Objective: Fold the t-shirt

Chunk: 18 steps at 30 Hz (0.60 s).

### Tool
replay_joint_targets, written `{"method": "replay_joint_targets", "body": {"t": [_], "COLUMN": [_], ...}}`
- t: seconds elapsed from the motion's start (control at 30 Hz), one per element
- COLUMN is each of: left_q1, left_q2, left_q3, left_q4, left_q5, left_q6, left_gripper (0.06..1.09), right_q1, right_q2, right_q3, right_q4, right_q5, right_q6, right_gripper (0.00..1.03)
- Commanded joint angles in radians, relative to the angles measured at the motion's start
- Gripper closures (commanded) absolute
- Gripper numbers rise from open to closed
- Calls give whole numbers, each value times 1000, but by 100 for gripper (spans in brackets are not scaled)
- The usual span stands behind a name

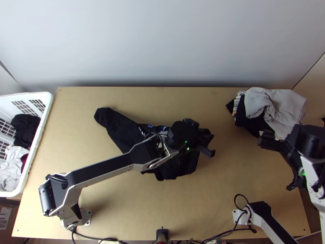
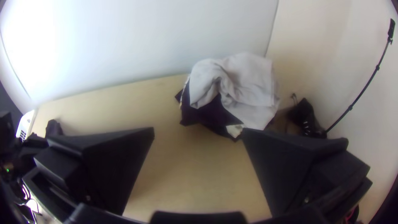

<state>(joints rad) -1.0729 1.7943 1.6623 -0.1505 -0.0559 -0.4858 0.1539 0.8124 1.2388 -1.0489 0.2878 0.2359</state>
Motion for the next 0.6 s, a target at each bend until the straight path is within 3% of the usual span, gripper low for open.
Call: {"method": "replay_joint_targets", "body": {"t": [0.0, 0.07, 0.27, 0.57], "left_q1": [54, 87, 191, 375], "left_q2": [33, -7, -184, -414], "left_q3": [131, 146, 57, -203], "left_q4": [-205, -284, -434, -547], "left_q5": [-62, -78, -127, -151], "left_q6": [4, 24, 61, 92], "left_gripper": [17, 11, 11, 11], "right_q1": [113, 116, 243, 573], "right_q2": [68, 113, 212, 369], "right_q3": [4, 14, 19, -16], "right_q4": [13, 13, 125, 181], "right_q5": [1, -1, -1, -6], "right_q6": [-23, -24, -40, -10], "right_gripper": [4, 5, 4, 5]}}
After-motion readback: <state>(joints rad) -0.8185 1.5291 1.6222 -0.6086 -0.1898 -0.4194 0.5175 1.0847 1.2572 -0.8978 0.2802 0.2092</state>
